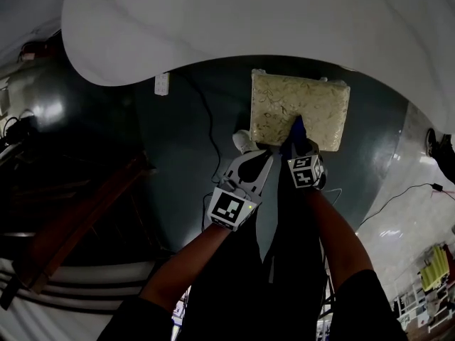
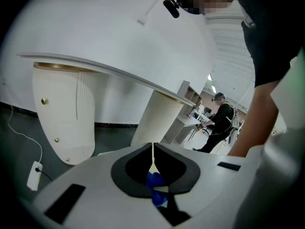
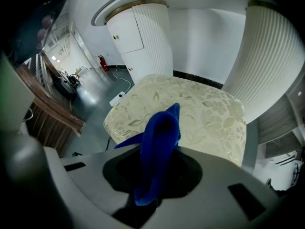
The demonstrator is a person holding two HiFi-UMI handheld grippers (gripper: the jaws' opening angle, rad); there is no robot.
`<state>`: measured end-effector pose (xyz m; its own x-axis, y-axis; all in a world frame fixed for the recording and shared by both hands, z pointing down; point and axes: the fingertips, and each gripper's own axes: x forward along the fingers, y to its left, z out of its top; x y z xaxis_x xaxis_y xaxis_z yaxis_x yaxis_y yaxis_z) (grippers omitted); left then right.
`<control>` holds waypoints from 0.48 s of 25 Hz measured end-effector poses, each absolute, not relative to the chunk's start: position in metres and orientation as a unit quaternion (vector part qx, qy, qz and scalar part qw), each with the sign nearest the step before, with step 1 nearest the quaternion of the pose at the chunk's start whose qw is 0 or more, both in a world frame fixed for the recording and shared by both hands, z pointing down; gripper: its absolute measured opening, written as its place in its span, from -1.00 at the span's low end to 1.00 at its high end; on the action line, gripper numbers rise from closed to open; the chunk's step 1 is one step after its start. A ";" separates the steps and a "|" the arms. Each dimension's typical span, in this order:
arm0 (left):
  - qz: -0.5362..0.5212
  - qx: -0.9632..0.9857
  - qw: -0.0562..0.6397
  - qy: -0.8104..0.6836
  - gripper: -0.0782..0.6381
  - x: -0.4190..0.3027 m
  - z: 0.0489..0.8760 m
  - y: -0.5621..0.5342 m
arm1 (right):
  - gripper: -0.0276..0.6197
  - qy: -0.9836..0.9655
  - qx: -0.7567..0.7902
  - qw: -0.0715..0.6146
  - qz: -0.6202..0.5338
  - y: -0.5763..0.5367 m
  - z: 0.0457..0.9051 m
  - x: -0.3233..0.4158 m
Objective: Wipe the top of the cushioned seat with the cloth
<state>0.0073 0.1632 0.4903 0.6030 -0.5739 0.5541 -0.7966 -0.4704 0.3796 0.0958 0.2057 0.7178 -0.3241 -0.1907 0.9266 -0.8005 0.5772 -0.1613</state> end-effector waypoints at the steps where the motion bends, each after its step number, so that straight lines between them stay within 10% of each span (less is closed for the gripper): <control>1: 0.177 0.840 0.314 -0.406 -0.72 0.012 0.490 0.163 | -0.62 -0.747 0.334 0.477 0.320 0.206 0.718 0.101; 12: 0.192 0.845 0.315 -0.386 -0.72 0.047 0.492 0.153 | -0.62 -0.740 0.346 0.478 0.322 0.202 0.719 0.152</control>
